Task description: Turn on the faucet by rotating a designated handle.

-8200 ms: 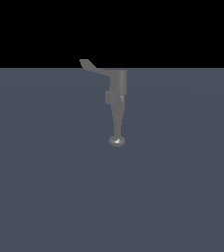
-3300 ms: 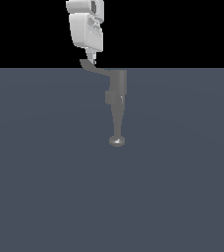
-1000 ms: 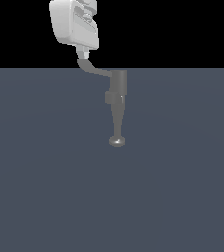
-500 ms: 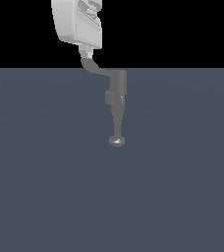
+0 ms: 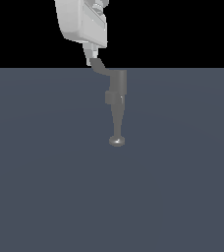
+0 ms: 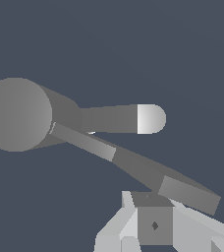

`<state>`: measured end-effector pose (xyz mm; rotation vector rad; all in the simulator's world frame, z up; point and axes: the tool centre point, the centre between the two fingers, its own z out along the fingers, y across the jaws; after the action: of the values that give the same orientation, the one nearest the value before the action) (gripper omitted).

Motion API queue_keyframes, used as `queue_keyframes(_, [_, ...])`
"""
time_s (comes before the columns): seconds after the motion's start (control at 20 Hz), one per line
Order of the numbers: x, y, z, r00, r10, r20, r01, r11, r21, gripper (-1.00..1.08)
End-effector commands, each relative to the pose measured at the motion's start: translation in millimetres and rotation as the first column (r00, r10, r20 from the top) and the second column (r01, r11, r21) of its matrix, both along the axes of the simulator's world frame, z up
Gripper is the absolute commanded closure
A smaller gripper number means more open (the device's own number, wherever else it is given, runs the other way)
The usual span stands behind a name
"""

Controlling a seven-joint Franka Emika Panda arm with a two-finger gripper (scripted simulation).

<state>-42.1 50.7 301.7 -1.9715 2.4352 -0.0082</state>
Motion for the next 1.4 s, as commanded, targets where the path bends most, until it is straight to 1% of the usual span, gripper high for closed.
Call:
queue_keyframes(0.0, [-10,-8,-3,1.000,-0.006,-0.009,0.006,1.000,-0.001,1.08])
queue_keyframes(0.1, [-15,-12,-3,1.000,-0.006,-0.009,0.006,1.000,-0.001,1.08])
queue_keyframes(0.2, [-11,-7,-1,1.000,0.000,-0.003,0.000,1.000,0.000,1.08])
queue_keyframes(0.9, [-31,-96,-3,1.000,-0.005,-0.010,0.005,1.000,-0.001,1.08])
queue_keyframes(0.95, [-31,-96,-3,1.000,-0.005,-0.010,0.005,1.000,-0.001,1.08])
queue_keyframes(1.0, [-27,-72,-1,1.000,0.028,-0.003,-0.028,1.000,0.000,1.08])
queue_keyframes(1.35, [-14,-98,-1,1.000,0.019,-0.005,-0.019,1.000,0.000,1.08])
